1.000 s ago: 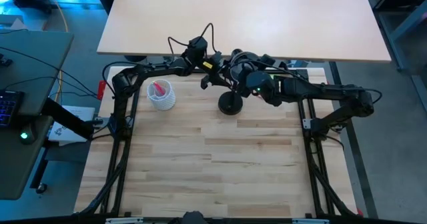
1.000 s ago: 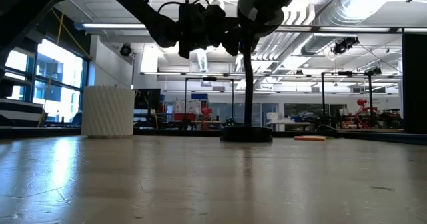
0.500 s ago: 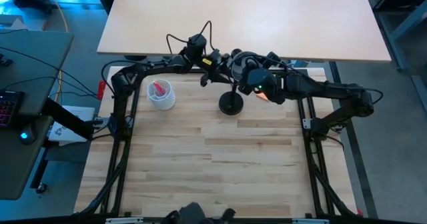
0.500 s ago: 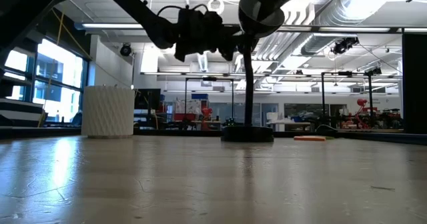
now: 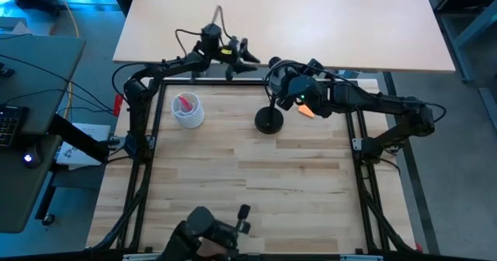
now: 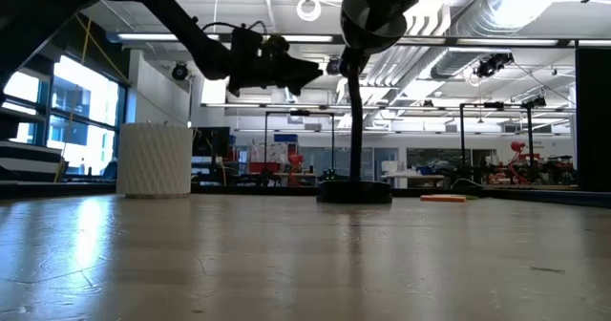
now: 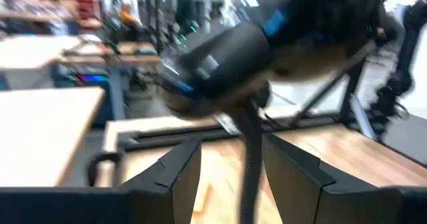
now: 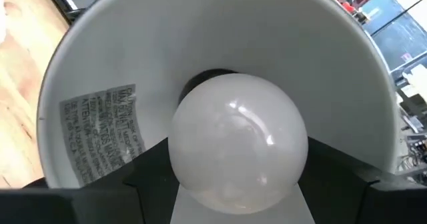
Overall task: Screw lightbulb
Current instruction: Insert the light bulb into the desk lamp
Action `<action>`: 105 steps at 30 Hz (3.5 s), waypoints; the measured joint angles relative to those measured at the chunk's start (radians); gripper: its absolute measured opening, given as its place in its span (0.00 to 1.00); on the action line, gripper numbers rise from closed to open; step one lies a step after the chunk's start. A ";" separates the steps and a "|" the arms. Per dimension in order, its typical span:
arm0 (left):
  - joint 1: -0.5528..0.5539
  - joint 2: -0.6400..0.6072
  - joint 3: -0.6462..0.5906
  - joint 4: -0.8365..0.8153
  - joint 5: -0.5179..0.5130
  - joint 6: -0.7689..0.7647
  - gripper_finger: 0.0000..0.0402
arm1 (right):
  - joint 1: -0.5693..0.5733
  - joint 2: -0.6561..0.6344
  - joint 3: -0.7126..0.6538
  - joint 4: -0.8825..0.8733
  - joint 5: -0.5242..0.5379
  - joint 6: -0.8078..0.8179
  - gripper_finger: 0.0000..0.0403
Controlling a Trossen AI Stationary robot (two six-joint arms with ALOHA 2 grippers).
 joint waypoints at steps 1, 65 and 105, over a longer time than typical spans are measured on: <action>0.007 0.007 0.001 0.059 -0.003 -0.045 0.38 | -0.006 0.000 0.000 0.003 -0.010 -0.002 0.64; -0.098 0.323 0.391 0.270 0.111 -0.441 0.38 | -0.022 0.026 -0.003 0.007 0.052 0.775 0.65; -0.124 0.317 0.393 0.246 0.117 -0.407 0.38 | 0.109 -0.031 0.002 -0.016 0.114 0.522 0.83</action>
